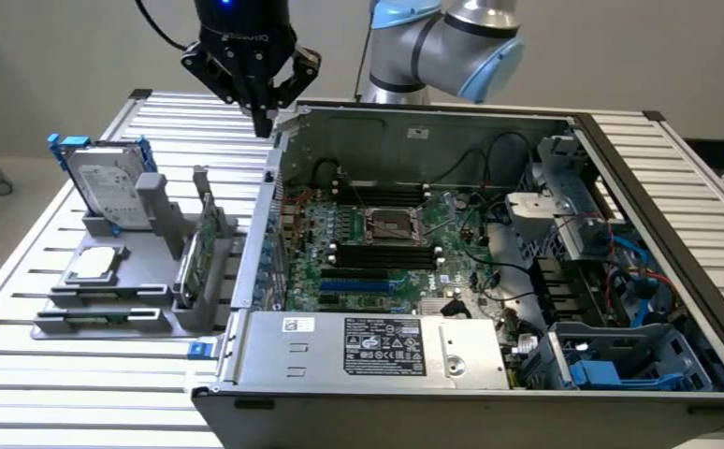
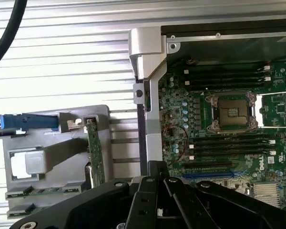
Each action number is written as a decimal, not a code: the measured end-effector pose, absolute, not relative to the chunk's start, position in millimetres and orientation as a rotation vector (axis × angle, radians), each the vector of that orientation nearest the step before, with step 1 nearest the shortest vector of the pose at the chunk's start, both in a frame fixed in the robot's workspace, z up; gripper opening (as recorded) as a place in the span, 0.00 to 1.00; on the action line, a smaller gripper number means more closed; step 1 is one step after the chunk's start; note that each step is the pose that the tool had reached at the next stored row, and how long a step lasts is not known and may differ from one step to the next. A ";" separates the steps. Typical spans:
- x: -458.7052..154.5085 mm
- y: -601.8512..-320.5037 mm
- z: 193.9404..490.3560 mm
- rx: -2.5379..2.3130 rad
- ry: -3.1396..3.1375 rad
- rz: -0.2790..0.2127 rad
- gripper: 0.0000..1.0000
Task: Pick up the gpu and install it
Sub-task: 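Reach for the gpu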
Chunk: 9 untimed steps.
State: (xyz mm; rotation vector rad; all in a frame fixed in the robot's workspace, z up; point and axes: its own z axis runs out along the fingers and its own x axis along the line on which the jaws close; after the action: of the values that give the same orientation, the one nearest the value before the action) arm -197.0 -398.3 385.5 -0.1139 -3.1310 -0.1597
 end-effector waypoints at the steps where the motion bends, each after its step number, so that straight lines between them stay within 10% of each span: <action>1: -201.6 -398.3 384.5 -0.114 -3.131 -0.159 0.11; 9: -238.1 -397.9 378.0 -0.114 -3.132 -0.144 0.11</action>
State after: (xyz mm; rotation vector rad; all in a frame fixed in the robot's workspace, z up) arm -238.1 -397.9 378.0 -0.1138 -3.1321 -0.1439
